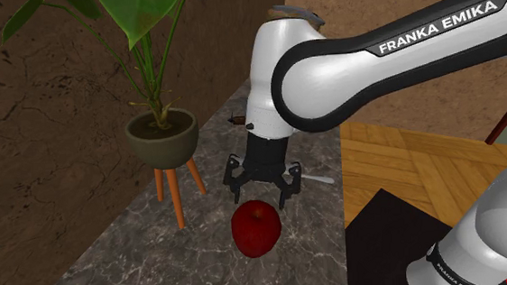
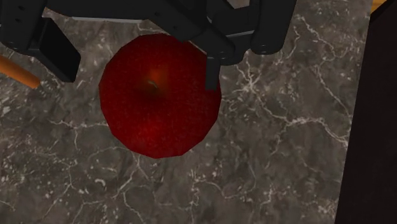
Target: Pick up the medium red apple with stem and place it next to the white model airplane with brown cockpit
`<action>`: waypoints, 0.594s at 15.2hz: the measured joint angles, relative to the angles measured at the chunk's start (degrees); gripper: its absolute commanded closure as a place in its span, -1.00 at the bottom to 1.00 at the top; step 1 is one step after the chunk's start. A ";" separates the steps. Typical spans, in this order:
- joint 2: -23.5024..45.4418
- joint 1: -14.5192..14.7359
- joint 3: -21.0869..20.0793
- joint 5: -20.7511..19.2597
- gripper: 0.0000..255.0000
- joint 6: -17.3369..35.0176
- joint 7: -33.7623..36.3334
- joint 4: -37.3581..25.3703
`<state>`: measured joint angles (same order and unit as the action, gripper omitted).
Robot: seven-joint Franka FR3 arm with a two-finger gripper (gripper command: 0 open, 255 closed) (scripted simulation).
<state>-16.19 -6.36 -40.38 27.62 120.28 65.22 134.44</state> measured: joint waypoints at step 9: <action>1.17 0.07 -0.81 0.05 1.00 2.43 0.10 1.21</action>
<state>-15.03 -6.29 -41.19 27.67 122.71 65.31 135.65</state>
